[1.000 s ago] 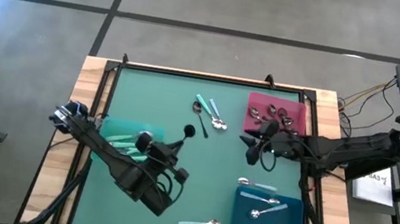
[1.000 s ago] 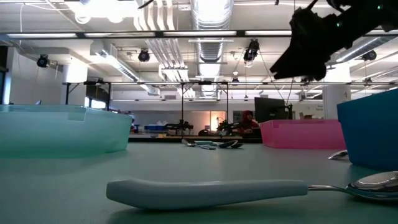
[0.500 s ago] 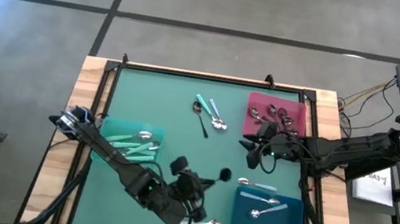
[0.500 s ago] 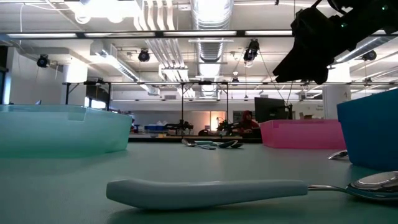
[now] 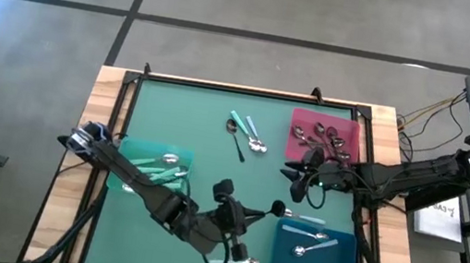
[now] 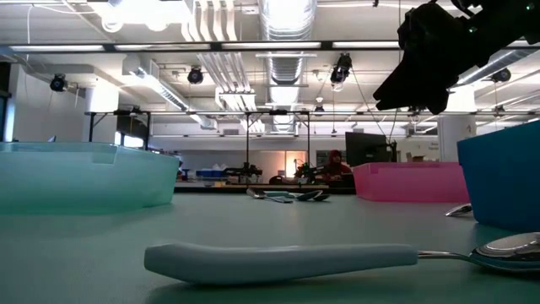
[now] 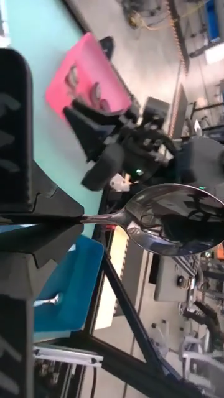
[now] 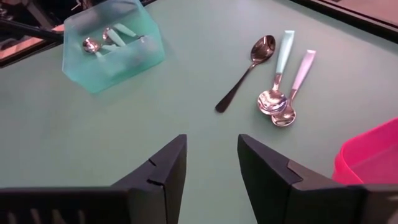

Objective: Sort silverware by color (type)
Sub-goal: Put the black spoon into the black bin

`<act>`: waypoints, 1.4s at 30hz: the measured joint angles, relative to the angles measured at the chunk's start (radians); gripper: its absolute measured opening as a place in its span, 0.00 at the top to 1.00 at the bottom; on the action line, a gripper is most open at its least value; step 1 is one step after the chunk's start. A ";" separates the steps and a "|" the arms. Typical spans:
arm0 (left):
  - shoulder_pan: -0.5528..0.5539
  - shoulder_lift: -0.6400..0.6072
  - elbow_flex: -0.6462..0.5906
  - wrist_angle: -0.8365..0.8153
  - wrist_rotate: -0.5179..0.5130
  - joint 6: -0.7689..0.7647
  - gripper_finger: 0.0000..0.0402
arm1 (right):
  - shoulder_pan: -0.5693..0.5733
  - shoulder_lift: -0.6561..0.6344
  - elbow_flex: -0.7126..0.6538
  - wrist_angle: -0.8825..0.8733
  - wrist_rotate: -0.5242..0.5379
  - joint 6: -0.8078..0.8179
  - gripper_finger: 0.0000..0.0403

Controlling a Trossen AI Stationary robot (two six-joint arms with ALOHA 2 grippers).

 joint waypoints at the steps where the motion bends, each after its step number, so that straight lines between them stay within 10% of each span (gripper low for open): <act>1: 0.008 -0.008 0.000 0.003 0.012 0.024 1.00 | 0.000 0.000 0.000 0.000 0.000 0.001 0.66; 19: 0.287 -0.176 -0.207 0.059 0.391 0.189 1.00 | 0.000 0.001 -0.019 -0.001 0.003 0.066 0.67; 32: 0.524 -0.526 -0.937 0.875 0.587 0.134 1.00 | 0.003 0.017 -0.021 0.133 0.038 0.105 0.67; 42: 0.513 -0.438 -1.032 1.175 0.569 0.045 1.00 | 0.002 0.285 0.030 0.630 0.029 -0.066 0.68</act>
